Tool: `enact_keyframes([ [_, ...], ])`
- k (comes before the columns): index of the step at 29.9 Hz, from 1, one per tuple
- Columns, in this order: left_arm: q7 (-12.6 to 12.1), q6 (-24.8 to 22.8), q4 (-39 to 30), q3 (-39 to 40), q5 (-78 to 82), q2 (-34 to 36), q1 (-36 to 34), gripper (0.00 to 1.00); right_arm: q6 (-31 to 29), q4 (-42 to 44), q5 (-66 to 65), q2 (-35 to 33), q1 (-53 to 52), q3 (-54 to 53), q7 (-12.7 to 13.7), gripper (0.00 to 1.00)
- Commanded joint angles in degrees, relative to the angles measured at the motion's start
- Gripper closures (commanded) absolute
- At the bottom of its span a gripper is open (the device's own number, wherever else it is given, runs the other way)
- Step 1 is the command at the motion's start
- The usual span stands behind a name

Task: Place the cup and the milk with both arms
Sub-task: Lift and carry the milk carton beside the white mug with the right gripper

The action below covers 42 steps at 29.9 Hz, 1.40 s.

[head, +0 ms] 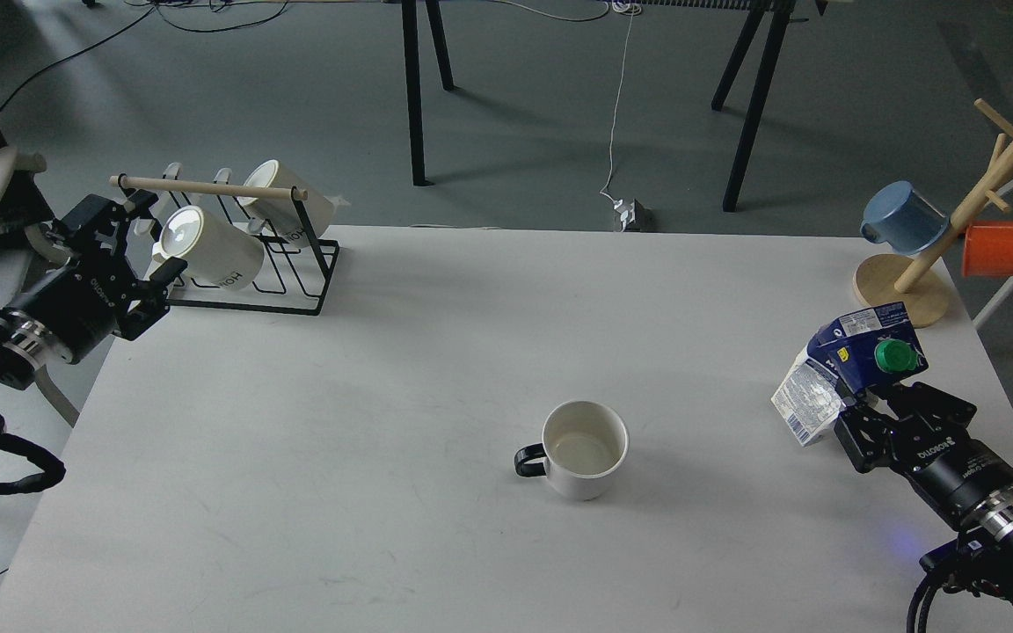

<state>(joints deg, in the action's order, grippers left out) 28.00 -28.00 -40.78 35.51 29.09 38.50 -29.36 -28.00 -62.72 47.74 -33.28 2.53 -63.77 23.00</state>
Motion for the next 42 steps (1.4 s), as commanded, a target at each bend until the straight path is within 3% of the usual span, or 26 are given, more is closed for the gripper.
enact_keyframes([
  [1, 0.0, 0.0, 0.0, 0.0, 0.0, 0.0, 0.0, 0.01, 0.0, -3.1, -2.29, -1.09, -0.86, 0.31, 0.03, 0.67],
  [10, 0.0, 0.0, 0.0, 0.0, 0.0, 0.17, 0.0, 0.01, 0.0, -4.95, -5.81, 3.21, -0.15, 6.81, 0.12, 0.67],
  [16, 0.0, 0.0, 0.0, 0.0, 0.0, 0.26, 0.0, 0.01, 0.0, -5.22, -7.22, 6.55, -0.15, 7.26, 1.26, 0.66],
  [31, 0.0, 0.0, 0.0, 0.0, 0.09, 0.61, 0.88, 0.01, 0.0, -4.69, -14.33, 13.5, -0.68, 7.61, 1.26, 0.66],
  [42, 0.0, 0.0, 0.09, 0.0, 0.09, 0.44, 0.97, 0.01, 0.0, -4.69, -15.22, 13.59, -0.07, 7.26, 1.26, 0.56],
])
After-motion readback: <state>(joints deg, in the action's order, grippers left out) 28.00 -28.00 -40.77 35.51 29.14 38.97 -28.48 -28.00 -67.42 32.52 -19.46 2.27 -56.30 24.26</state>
